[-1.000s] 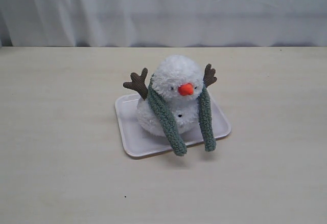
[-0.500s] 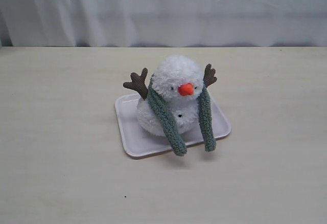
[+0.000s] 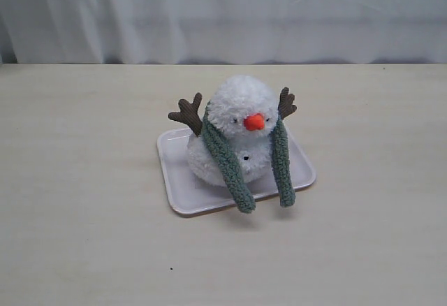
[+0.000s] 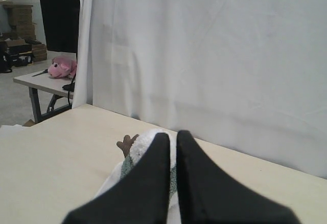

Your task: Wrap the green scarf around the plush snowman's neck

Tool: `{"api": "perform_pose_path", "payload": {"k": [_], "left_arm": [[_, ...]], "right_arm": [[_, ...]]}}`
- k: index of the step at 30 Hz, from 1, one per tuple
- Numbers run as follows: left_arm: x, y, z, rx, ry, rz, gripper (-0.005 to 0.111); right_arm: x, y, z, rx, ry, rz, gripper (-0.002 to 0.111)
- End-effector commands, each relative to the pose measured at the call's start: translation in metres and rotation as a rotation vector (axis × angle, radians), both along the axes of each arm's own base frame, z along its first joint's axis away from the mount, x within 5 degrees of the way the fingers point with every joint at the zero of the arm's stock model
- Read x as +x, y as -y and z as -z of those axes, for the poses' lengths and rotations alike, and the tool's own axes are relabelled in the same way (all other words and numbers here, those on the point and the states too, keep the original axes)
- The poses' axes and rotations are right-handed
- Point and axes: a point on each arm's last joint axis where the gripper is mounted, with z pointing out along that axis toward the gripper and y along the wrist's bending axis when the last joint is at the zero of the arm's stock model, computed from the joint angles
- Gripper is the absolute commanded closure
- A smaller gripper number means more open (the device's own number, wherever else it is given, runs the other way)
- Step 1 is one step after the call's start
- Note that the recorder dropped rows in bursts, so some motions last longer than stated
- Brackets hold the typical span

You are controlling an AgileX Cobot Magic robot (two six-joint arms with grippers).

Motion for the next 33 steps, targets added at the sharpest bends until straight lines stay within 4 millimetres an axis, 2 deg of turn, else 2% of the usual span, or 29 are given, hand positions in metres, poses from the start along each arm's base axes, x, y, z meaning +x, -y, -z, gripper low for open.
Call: {"api": "perform_pose_path", "payload": {"k": [1, 12, 33], "left_arm": [[0.0, 0.0, 0.0, -0.005, 0.013, 0.0, 0.107], [0.0, 0.0, 0.0, -0.005, 0.013, 0.0, 0.107], [0.0, 0.0, 0.0, -0.005, 0.013, 0.0, 0.107]], "right_arm": [[0.0, 0.0, 0.002, -0.007, -0.004, 0.006, 0.104], [0.0, 0.0, 0.001, -0.002, -0.006, 0.003, 0.104], [-0.005, -0.013, 0.001, -0.002, -0.006, 0.302, 0.104]]}}
